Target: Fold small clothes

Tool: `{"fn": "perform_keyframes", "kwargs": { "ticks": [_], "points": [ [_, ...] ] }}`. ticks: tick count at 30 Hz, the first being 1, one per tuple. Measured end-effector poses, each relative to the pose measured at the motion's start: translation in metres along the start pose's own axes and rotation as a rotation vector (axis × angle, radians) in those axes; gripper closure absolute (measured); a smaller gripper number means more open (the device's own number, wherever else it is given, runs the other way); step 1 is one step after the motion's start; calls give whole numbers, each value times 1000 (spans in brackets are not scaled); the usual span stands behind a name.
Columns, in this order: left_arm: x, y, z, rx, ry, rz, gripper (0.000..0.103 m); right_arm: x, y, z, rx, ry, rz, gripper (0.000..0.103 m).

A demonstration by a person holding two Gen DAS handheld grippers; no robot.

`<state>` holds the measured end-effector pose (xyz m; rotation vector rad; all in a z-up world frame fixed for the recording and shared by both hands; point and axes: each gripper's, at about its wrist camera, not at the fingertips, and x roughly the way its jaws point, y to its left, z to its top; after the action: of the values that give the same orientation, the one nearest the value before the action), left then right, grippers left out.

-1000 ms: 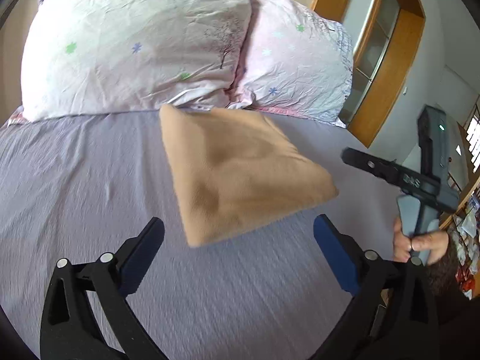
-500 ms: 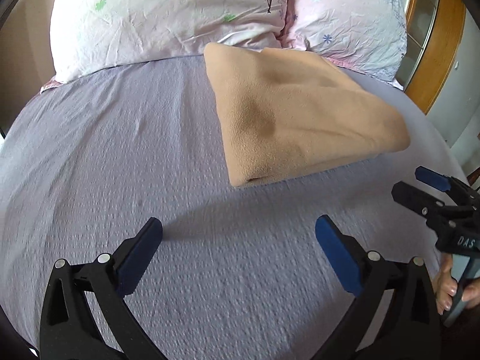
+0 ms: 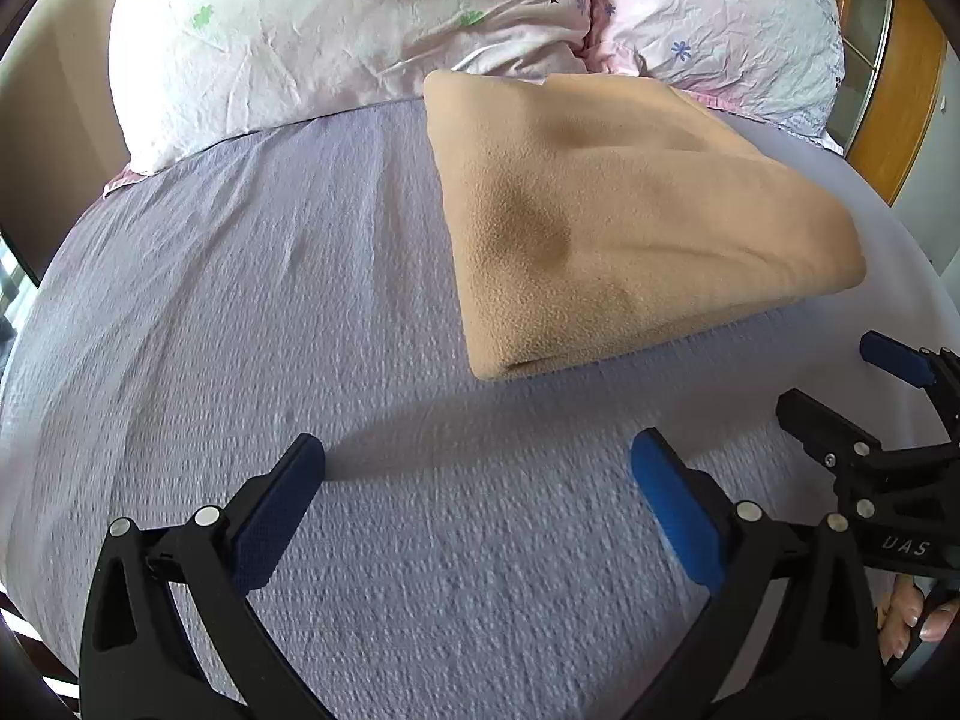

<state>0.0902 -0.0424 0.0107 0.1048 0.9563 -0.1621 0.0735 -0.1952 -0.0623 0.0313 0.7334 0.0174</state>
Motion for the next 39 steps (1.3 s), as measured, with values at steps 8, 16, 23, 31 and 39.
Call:
{"fn": "perform_keyframes", "kwargs": {
  "ticks": [8, 16, 23, 31, 39],
  "points": [
    [0, 0, 0, 1, 0, -2, 1, 1, -1, 0, -2, -2, 2, 2],
    [0, 0, 1, -12, 5, 2, 1, 0, -2, 0, -3, -2, 3, 2],
    [1, 0, 3, -15, 23, 7, 1, 1, -2, 0, -3, -2, 3, 2],
    [3, 1, 5, -11, 41, 6, 1, 1, -1, 0, -2, -3, 2, 2],
    [3, 1, 5, -11, 40, 7, 1, 1, -1, 0, 0, -3, 1, 2]
  ]
}}
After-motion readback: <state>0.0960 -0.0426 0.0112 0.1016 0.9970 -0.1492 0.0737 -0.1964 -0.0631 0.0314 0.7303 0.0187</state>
